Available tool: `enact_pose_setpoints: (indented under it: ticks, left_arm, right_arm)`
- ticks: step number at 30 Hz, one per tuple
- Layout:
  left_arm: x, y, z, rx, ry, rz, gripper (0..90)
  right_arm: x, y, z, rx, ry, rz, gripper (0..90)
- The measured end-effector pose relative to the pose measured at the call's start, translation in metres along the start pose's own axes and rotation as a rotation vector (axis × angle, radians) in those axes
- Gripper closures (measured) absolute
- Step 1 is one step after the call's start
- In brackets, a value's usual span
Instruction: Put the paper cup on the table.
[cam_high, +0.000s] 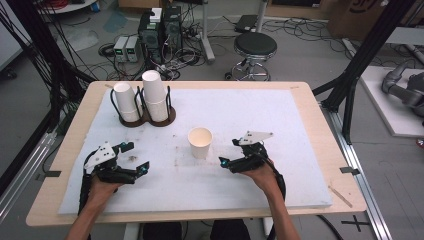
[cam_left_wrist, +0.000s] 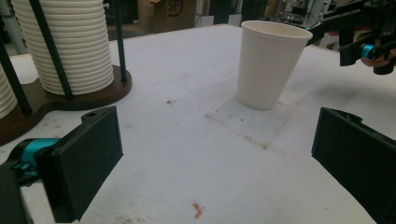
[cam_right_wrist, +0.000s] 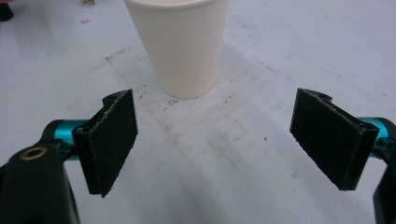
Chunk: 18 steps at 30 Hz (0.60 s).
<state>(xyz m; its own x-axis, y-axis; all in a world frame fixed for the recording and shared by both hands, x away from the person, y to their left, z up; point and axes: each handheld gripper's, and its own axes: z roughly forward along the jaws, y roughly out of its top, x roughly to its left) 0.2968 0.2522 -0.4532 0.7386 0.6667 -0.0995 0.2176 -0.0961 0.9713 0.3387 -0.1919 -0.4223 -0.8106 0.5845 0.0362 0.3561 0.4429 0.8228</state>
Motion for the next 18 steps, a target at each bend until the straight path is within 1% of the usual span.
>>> enact_pose_setpoints:
  ticks: [2, 4, 5, 6, 9, 12, 15, 18]
  left_arm:
    - [0.0, 0.0, 0.0, -0.003, -0.009, 0.0, 1.7]
    - [0.0, 0.0, -0.001, -0.002, -0.014, 0.001, 1.7]
    - [0.0, -0.001, -0.001, -0.003, -0.018, -0.002, 1.7]
    - [0.0, -0.001, -0.001, -0.002, -0.023, -0.003, 1.7]
    - [0.0, -0.001, -0.001, -0.005, -0.033, -0.001, 1.7]
    - [0.0, -0.001, -0.001, -0.005, -0.046, 0.001, 1.7]
    - [-0.001, -0.001, -0.001, -0.006, -0.05, 0.006, 1.7]
    - [-0.001, -0.001, -0.002, -0.007, -0.053, 0.009, 1.7]
  right_arm:
    - [-0.001, -0.006, -0.008, -0.03, 0.01, 0.01, 15.6]
    - [-0.003, -0.012, -0.015, -0.064, 0.01, 0.009, 15.6]
    - [-0.003, -0.014, -0.018, -0.073, 0.016, 0.013, 15.6]
    - [-0.004, -0.019, -0.022, -0.104, 0.013, 0.008, 15.6]
    - [-0.005, -0.03, -0.034, -0.148, 0.011, 0.016, 15.6]
    - [-0.007, -0.039, -0.041, -0.17, 0.006, 0.029, 15.6]
    - [-0.011, -0.048, -0.046, -0.181, 0.005, 0.042, 15.6]
    - [-0.014, -0.053, -0.049, -0.204, 0.007, 0.057, 15.6]
